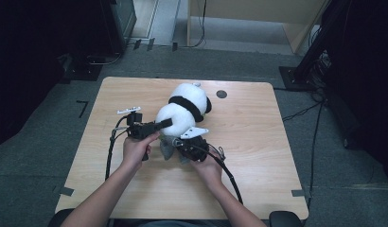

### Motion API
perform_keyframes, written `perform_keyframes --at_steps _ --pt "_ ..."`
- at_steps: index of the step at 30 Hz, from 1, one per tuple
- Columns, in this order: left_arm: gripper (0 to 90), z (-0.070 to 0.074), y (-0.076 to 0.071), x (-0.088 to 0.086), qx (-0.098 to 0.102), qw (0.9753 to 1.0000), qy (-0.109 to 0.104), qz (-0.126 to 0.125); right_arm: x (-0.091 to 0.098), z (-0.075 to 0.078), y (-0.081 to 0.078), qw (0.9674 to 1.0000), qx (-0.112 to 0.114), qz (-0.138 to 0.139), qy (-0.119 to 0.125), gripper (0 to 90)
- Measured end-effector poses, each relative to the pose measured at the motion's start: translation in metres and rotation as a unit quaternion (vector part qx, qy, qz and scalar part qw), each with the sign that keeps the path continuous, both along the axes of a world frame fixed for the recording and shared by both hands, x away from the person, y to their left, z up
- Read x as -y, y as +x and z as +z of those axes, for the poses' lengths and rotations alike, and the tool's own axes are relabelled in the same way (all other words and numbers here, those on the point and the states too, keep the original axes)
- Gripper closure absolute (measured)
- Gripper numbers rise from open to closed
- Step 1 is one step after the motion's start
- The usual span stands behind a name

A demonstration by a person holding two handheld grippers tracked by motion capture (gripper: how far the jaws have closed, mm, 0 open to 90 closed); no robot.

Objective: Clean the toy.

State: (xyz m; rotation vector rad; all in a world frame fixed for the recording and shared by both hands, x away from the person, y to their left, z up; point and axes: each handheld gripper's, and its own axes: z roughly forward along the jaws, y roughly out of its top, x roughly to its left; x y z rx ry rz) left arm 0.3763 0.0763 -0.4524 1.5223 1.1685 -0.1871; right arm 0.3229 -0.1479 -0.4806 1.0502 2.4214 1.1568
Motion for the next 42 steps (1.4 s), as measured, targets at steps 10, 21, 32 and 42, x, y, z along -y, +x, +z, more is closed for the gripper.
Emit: perform_keyframes --at_steps 10,21,32,42 --pt "48.8 0.003 0.001 -0.005 0.007 1.0 0.004 0.001 0.023 0.002 0.01 0.9993 -0.007 -0.038 0.0 79.9" --pt "49.1 0.009 -0.001 -0.01 0.033 0.9992 0.025 0.004 0.052 0.008 0.021 0.9963 -0.022 -0.083 0.01 79.9" --pt "49.5 0.011 0.0 -0.018 0.056 0.9968 0.055 0.015 0.1 0.025 0.032 0.9876 -0.029 -0.145 0.054 79.2" --pt "49.3 0.015 0.009 -0.042 0.07 0.9942 0.07 0.042 0.115 0.029 0.036 0.9858 -0.03 -0.157 0.05 79.0"
